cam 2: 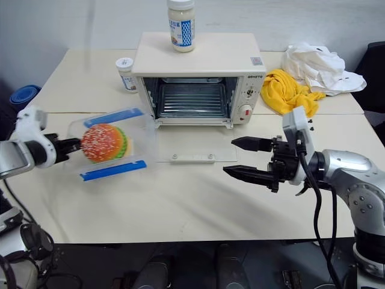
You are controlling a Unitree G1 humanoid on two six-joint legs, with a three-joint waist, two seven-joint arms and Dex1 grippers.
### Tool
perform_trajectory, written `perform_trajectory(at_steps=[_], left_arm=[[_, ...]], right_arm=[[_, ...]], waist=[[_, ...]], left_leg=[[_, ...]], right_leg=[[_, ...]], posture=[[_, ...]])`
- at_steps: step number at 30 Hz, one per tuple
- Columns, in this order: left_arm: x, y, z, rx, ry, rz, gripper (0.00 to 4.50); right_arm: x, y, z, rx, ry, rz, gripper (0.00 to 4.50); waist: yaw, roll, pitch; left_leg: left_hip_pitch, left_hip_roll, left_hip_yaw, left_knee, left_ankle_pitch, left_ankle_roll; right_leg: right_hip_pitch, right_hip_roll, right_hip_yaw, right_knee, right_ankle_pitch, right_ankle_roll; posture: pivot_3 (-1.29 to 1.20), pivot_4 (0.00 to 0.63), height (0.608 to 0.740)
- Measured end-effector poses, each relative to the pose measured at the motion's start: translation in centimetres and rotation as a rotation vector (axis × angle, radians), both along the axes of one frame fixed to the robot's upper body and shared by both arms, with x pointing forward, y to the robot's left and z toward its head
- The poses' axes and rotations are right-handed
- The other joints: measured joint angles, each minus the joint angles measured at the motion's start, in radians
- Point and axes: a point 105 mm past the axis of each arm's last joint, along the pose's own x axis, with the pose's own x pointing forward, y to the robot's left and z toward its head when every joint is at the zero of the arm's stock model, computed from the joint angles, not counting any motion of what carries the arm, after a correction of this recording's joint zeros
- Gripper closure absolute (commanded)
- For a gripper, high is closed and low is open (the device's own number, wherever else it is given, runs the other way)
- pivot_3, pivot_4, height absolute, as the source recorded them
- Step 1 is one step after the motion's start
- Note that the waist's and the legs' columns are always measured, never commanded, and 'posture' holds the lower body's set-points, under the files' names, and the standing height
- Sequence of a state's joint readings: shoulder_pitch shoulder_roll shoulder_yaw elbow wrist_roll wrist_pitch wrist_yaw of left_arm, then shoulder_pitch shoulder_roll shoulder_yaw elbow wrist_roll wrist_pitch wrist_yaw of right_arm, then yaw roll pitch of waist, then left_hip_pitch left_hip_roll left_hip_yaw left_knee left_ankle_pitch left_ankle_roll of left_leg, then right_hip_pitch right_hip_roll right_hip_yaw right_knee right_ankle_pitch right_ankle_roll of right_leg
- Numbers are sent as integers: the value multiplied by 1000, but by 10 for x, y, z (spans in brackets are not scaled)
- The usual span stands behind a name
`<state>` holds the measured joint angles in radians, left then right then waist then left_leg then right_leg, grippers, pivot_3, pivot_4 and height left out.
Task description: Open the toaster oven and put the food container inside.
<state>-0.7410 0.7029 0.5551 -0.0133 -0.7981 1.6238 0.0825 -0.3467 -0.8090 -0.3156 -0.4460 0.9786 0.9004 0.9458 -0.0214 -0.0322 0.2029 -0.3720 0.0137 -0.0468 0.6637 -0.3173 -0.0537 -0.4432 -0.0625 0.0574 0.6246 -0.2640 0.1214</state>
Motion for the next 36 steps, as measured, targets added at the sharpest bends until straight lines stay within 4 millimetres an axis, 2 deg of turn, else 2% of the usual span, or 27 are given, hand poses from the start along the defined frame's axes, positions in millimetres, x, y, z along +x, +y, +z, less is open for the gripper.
perform_trajectory(at_steps=[4,11,12,16,20,23,26,27,30,33,35,36], left_arm=[[23,-51,18,0,-33,-126,4440],[49,-122,23,-18,22,-229,4440],[51,-126,20,-14,34,-229,3880],[58,-133,9,-5,74,-190,2855],[64,-126,18,-29,39,-144,1651],[62,-121,26,-116,-20,-148,1651],[50,-114,34,-231,-123,-202,1651],[44,-112,38,-277,-170,-232,1631],[20,-98,52,-358,-316,-346,2195],[-5,-95,61,-343,-421,-494,3025],[-29,-101,48,-251,-393,-666,3667],[-38,-106,36,-180,-351,-757,3905]], right_arm=[[-6,-10,-9,-21,8,-69,0],[-8,-20,-17,-43,-22,-181,0],[-7,-21,-17,-42,-28,-196,0],[-1,-27,-22,-42,-48,-280,0],[4,-30,-31,-52,-46,-347,0],[2,-28,-34,-44,-43,-368,0],[-1,-25,-37,-25,-24,-371,0],[-1,-24,-37,-16,-16,-371,189],[-2,-18,-40,22,22,-359,945],[-2,-8,-40,35,36,-314,1836],[-1,3,-42,33,46,-266,2585],[0,9,-43,30,50,-240,2817]], waist=[[8,0,0],[10,0,0],[10,0,0],[8,0,0],[8,0,0],[10,0,0],[8,0,0],[7,0,0],[0,0,0],[-3,0,0],[-10,0,0],[-9,0,0]], left_leg=[[0,-1,0,1,0,0],[1,-1,2,0,0,0],[1,-1,2,0,0,0],[1,-1,3,0,1,0],[1,-1,3,0,2,-2],[1,-1,2,0,4,-5],[1,-1,3,0,4,-6],[1,0,3,0,4,-6],[2,0,2,0,4,-6],[2,-1,2,0,4,-5],[3,0,2,-1,4,-5],[3,0,2,-1,4,-5]], right_leg=[[0,0,0,0,0,1],[0,1,2,1,0,1],[0,1,2,1,0,1],[0,1,2,1,0,1],[0,1,2,1,0,1],[0,1,2,1,0,1],[0,1,2,1,0,1],[0,1,2,1,0,1],[0,2,2,2,0,1],[0,1,2,2,0,1],[0,2,3,2,0,0],[0,2,3,1,0,-1]], posture=[[0,150,740],[0,150,740],[0,150,740],[0,150,740],[0,150,740],[0,150,740],[0,150,740],[0,150,740],[0,150,740],[0,150,740],[0,150,740],[0,150,740]])
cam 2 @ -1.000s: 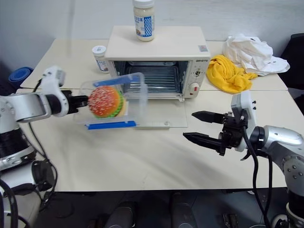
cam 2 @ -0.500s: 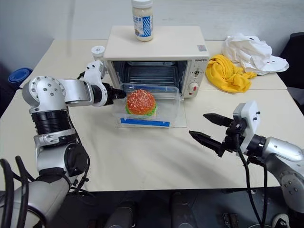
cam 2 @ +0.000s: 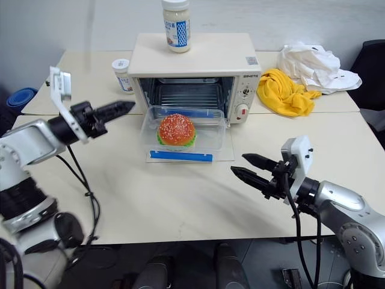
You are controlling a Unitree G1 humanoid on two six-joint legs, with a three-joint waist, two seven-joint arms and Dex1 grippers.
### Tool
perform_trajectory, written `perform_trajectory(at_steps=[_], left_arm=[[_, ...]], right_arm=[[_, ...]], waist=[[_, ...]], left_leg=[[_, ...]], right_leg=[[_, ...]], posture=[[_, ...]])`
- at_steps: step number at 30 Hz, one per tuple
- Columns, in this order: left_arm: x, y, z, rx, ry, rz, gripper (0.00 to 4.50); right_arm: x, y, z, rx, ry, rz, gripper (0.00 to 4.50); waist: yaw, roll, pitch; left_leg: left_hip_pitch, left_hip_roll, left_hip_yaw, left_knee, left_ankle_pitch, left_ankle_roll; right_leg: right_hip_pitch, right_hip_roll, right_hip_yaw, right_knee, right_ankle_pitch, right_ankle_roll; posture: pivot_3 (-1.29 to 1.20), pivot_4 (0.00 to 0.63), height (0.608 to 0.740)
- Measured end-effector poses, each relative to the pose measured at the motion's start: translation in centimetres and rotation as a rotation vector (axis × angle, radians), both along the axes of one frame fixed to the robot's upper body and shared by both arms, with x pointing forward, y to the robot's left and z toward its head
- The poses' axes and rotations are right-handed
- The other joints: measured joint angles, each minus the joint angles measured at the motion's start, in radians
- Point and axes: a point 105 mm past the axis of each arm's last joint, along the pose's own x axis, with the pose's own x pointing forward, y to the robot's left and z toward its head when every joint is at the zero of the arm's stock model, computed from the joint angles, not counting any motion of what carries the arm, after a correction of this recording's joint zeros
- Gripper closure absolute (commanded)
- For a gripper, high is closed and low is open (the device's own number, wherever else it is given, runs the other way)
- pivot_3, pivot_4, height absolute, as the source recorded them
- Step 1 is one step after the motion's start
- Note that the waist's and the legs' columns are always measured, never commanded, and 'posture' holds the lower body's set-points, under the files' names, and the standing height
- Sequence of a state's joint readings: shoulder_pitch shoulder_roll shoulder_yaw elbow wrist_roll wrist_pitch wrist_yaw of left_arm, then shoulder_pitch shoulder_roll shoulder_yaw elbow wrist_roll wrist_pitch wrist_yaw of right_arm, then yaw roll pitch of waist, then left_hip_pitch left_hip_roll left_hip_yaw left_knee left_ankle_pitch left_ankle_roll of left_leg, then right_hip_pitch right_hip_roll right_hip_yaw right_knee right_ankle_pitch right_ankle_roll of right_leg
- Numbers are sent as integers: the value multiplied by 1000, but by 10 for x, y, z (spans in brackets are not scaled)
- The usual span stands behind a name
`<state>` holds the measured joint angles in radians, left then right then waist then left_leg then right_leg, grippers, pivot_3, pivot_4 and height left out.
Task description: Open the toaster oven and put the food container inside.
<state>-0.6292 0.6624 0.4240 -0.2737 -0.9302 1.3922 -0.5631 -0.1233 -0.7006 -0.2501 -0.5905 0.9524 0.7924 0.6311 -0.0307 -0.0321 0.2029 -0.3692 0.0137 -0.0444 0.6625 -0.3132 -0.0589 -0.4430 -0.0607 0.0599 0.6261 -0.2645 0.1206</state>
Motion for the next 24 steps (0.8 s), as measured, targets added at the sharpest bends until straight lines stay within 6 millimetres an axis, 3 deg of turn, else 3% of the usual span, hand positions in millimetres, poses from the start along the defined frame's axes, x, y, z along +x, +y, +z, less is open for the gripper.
perform_trajectory(at_steps=[2,5,9,14,20,24], left_arm=[[-9,-11,-22,148,-20,-116,4500],[-8,-27,-52,303,-98,-217,4500],[7,-42,-66,354,-198,-232,4500],[29,-49,-67,378,-256,-169,4500],[82,-74,-60,310,-304,71,4500],[109,-85,-52,303,-333,202,4500]], right_arm=[[3,9,-1,-5,0,38,3552],[12,17,-7,-37,4,59,4476],[26,25,-18,-120,-7,57,4476],[44,36,-35,-164,-4,34,4476],[129,47,-13,-101,-136,-277,4476],[161,47,1,-21,-164,-421,4476]], waist=[[2,0,0],[15,0,0],[25,0,0],[23,0,0],[21,0,0],[20,0,0]], left_leg=[[0,0,0,0,-1,1],[-1,-1,-1,0,-1,5],[-1,-1,-1,1,-2,8],[-1,0,0,1,-3,9],[-2,-1,0,3,0,9],[-3,-1,1,0,2,4]], right_leg=[[0,0,0,0,0,-1],[2,0,0,-4,0,-1],[3,0,0,-5,1,1],[2,0,0,-4,1,1],[0,0,0,0,3,2],[-1,-1,0,1,3,2]], posture=[[0,150,740],[0,150,740],[0,150,740],[0,150,740],[0,150,740],[0,150,740]])
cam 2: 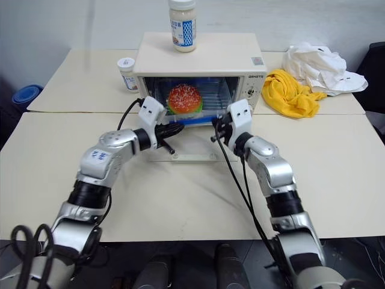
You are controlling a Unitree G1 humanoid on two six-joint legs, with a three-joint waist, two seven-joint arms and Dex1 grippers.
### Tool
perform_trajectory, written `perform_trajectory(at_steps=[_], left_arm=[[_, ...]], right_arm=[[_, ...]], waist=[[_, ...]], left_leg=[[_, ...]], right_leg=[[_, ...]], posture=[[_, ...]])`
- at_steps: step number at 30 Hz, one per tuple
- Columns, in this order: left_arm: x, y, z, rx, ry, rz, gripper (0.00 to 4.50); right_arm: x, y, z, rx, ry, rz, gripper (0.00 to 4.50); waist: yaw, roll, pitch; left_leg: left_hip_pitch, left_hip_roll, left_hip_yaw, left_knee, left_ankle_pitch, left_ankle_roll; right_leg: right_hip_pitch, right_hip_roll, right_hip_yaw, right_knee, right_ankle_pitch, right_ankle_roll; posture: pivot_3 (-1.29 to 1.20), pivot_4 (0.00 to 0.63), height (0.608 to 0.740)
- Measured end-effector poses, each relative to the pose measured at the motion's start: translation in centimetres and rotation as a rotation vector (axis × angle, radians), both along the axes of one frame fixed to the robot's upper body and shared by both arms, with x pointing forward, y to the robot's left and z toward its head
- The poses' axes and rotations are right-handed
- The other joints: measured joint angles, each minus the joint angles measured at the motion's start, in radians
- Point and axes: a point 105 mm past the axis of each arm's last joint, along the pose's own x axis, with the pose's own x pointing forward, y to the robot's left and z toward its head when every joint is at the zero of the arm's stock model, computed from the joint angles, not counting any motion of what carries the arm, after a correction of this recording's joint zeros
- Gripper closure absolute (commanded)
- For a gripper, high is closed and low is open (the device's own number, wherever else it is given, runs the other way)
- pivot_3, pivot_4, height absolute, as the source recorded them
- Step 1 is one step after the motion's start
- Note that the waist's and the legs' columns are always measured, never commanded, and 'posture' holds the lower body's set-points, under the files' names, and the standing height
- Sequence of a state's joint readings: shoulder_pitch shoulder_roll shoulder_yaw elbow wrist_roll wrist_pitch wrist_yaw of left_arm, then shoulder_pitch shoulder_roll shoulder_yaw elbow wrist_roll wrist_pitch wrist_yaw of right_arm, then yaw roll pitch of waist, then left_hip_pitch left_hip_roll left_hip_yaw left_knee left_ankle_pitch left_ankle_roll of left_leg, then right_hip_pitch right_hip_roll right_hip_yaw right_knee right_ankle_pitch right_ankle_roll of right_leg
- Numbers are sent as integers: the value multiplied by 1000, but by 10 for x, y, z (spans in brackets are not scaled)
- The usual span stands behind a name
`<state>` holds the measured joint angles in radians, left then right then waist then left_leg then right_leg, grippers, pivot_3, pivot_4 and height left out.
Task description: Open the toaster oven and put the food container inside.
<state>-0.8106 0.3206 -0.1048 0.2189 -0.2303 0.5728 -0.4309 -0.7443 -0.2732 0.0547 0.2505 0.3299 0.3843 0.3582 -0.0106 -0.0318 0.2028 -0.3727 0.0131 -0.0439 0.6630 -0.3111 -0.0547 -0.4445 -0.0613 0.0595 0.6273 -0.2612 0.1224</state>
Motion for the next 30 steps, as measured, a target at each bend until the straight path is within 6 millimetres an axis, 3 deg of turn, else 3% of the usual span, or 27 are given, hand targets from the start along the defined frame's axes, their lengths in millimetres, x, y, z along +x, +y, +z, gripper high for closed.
perform_trajectory(at_steps=[4,8,10,12,16,19,21,23,26,30], left_arm=[[23,-6,7,-28,-41,120,4500],[28,5,12,-64,-59,169,4500],[23,14,16,-101,-70,162,4500],[6,22,24,-178,-65,106,4500],[-33,57,34,-234,4,-4,4500],[-75,74,36,-162,59,-156,3893],[-113,96,25,-2,155,-258,3280],[-133,108,25,84,211,-316,2678],[-147,113,31,163,222,-385,1734],[-149,115,37,187,212,-414,530]], right_arm=[[11,5,7,37,-20,-19,4476],[-4,4,4,45,-23,37,4476],[-18,-1,-2,50,-1,67,4476],[-42,-15,-8,49,32,100,4476],[-87,-36,-16,45,108,156,4476],[-117,-41,-25,3,169,195,4500],[-139,-47,-48,-56,271,211,4500],[-153,-56,-76,-114,387,214,4500],[-153,-50,-80,-93,393,232,4500],[-135,-47,-82,-67,367,203,4500]], waist=[[-3,0,0],[-15,0,0],[-18,0,0],[-18,0,0],[-25,1,0],[-24,1,0],[-29,1,0],[-22,1,1],[-17,1,0],[-19,1,1]], left_leg=[[-2,0,1,0,0,0],[-2,0,0,-1,-1,0],[-3,0,0,-1,-1,0],[-3,1,-1,-1,-1,1],[0,1,0,-1,-3,5],[3,2,-1,-1,-3,5],[4,3,-1,-2,-3,5],[3,2,-1,-2,-3,6],[5,2,-1,0,-3,6],[5,2,-2,0,-3,7]], right_leg=[[-1,-1,0,-2,0,1],[-1,-1,-1,-3,0,1],[-1,-1,-1,-2,0,1],[-1,-1,-1,-2,0,1],[-1,0,0,0,0,1],[1,1,0,-1,-1,-2],[1,3,0,0,-2,-4],[1,3,0,-1,-3,-5],[5,2,0,-4,-4,-7],[6,3,0,-5,-5,-8]], posture=[[0,150,740],[0,150,740],[0,150,740],[0,150,740],[0,150,740],[0,150,740],[0,150,740],[0,150,740],[0,150,740],[0,150,740]])
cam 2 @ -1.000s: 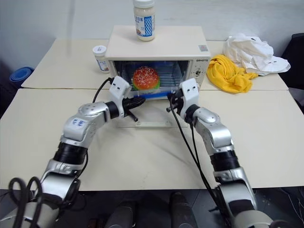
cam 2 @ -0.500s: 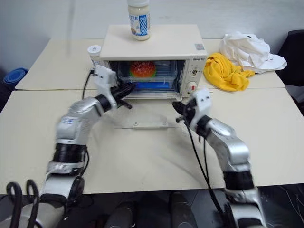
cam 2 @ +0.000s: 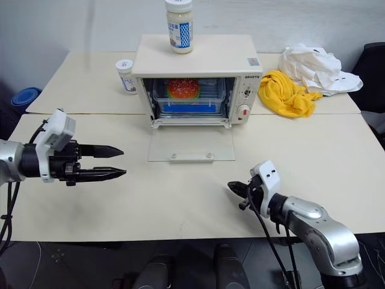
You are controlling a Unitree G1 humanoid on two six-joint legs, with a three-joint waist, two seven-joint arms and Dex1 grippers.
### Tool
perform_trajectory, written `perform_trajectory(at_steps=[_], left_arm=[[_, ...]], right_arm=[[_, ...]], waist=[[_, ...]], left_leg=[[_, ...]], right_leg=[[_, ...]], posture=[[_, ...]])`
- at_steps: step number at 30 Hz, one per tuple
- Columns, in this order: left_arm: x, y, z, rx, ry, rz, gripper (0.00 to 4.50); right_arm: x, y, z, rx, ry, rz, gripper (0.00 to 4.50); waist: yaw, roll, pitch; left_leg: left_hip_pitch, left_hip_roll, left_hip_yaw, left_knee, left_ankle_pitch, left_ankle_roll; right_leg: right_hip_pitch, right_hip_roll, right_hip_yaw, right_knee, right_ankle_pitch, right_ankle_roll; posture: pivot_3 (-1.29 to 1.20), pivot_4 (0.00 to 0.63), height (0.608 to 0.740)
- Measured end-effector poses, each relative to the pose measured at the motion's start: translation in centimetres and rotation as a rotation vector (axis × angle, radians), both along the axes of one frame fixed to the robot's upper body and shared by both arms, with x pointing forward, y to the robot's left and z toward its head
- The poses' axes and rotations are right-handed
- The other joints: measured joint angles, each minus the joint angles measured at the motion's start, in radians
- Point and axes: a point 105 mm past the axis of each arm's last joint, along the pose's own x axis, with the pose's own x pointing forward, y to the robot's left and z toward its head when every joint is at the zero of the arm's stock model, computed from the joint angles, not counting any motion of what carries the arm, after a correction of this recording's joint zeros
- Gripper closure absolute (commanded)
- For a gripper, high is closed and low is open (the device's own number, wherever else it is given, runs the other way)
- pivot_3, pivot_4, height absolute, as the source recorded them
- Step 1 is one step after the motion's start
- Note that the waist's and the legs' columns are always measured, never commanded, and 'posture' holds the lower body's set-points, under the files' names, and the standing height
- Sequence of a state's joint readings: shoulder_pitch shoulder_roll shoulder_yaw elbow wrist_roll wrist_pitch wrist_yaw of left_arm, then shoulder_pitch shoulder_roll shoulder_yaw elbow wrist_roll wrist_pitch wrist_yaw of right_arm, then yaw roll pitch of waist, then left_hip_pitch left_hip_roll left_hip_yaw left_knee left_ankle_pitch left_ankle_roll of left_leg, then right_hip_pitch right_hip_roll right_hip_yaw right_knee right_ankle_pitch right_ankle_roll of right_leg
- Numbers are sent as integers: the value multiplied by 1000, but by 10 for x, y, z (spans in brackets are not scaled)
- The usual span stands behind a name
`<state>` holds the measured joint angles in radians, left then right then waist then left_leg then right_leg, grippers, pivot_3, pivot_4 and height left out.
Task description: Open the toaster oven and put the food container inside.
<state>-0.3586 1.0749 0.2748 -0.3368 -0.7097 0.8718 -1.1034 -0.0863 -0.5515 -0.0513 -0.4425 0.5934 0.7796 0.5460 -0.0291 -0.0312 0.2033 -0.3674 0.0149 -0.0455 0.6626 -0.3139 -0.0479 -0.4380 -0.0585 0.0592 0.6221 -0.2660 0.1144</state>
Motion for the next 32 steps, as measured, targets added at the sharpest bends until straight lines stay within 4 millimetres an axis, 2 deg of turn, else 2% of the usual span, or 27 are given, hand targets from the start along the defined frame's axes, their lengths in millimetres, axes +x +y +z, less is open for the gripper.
perform_trajectory(at_steps=[2,6,11,13,15,16,18,20,21,25,28,32], left_arm=[[1,-3,8,-7,-30,-16,31],[1,-4,13,-12,-50,-28,31],[3,-7,17,-17,-85,-31,31],[6,-6,21,-18,-110,-18,0],[10,-3,23,-34,-117,6,0],[13,-2,25,-46,-123,19,0],[16,0,26,-58,-127,32,0],[18,4,27,-61,-133,43,0],[19,7,27,-60,-134,50,0],[24,16,29,-70,-142,74,0],[25,19,35,-61,-168,74,0],[26,23,38,-57,-193,79,0]], right_arm=[[14,8,-3,21,-15,-10,4500],[39,18,-9,42,-33,-33,4500],[60,32,6,63,-103,-24,4500],[63,32,16,84,-125,-15,4121],[64,27,39,143,-146,10,3567],[63,17,66,176,-186,32,3132],[57,-1,103,167,-266,64,2592],[40,-24,139,94,-341,115,1821],[32,-34,151,61,-360,130,1536],[12,-56,159,-30,-304,185,121],[7,-66,165,-61,-292,180,30],[7,-68,162,-66,-283,180,30]], waist=[[-1,0,0],[-7,0,0],[-9,1,0],[-6,1,0],[-3,3,2],[-2,6,4],[3,8,5],[8,9,5],[8,7,5],[-4,7,5],[-11,8,5],[-10,8,5]], left_leg=[[0,0,0,0,0,0],[-2,1,1,-1,-2,2],[-3,1,1,-1,-2,2],[-3,0,1,-1,-2,2],[-3,0,1,0,-2,2],[-4,0,1,0,-2,2],[-4,0,1,0,-2,2],[-5,0,0,-1,-3,4],[-4,0,0,-1,-4,6],[-3,0,4,0,-4,7],[-2,1,5,1,-4,7],[-2,1,5,1,-4,8]], right_leg=[[-1,0,0,2,2,4],[-5,0,0,4,2,3],[-6,0,0,5,2,3],[-6,0,0,4,2,3],[-6,-1,0,4,2,4],[-6,-1,0,4,2,4],[-6,-2,0,4,2,4],[-6,-1,-2,3,1,4],[-6,-1,-2,3,1,4],[-6,-1,0,3,1,4],[-6,-1,1,4,1,4],[-6,0,1,4,1,4]], posture=[[0,150,740],[0,150,740],[0,150,740],[0,150,740],[0,150,740],[0,150,740],[0,150,740],[0,150,740],[0,150,740],[0,150,740],[0,150,740],[0,150,740]])
